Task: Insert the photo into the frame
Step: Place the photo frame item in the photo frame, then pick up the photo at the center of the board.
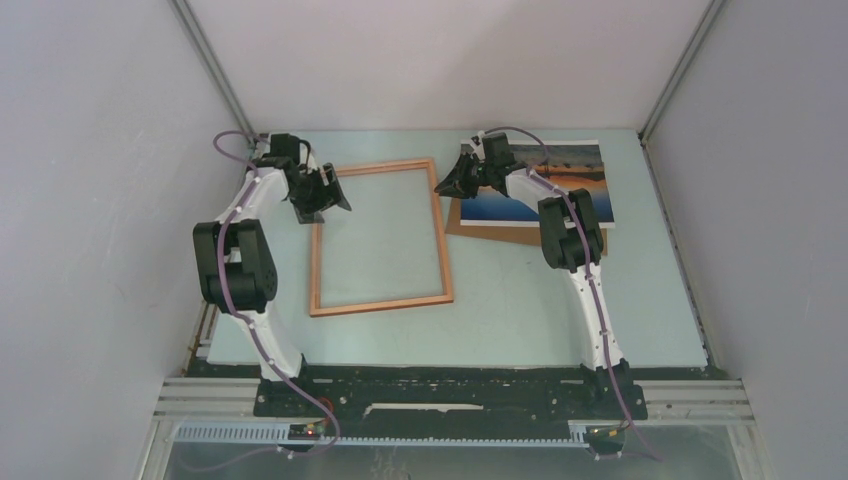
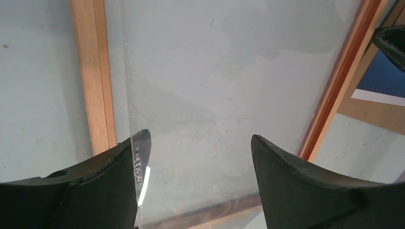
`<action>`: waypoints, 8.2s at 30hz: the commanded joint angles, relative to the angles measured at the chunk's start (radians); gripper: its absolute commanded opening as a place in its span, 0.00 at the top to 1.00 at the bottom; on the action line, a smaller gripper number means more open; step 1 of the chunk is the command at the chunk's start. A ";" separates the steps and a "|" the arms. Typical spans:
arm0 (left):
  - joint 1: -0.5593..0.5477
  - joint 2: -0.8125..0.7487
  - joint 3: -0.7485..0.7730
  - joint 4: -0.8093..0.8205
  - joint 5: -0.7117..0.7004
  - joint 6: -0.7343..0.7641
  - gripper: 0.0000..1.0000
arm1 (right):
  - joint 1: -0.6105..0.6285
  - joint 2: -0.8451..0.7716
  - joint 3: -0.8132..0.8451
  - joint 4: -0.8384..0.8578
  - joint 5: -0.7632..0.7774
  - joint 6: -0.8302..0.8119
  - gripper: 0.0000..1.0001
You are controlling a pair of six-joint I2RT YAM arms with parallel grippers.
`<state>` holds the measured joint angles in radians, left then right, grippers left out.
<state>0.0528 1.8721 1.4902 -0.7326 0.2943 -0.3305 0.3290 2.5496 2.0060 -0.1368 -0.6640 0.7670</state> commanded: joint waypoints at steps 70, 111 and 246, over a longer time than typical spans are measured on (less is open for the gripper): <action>-0.001 0.118 -0.026 0.096 -0.046 -0.019 0.17 | 0.021 0.014 0.077 -0.019 -0.020 -0.017 0.62; -0.234 -0.387 -0.171 0.303 0.225 -0.095 0.00 | -0.149 -0.828 -0.801 -0.020 0.138 -0.224 0.31; -1.363 -0.488 -0.321 0.851 -0.890 0.175 0.00 | -0.266 -1.782 -0.759 -0.482 0.420 0.031 1.00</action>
<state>-1.2804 1.3945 1.1862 -0.0624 -0.4831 -0.1490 0.0551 0.7757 1.2125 -0.6331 -0.2447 0.7696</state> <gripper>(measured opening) 0.996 0.007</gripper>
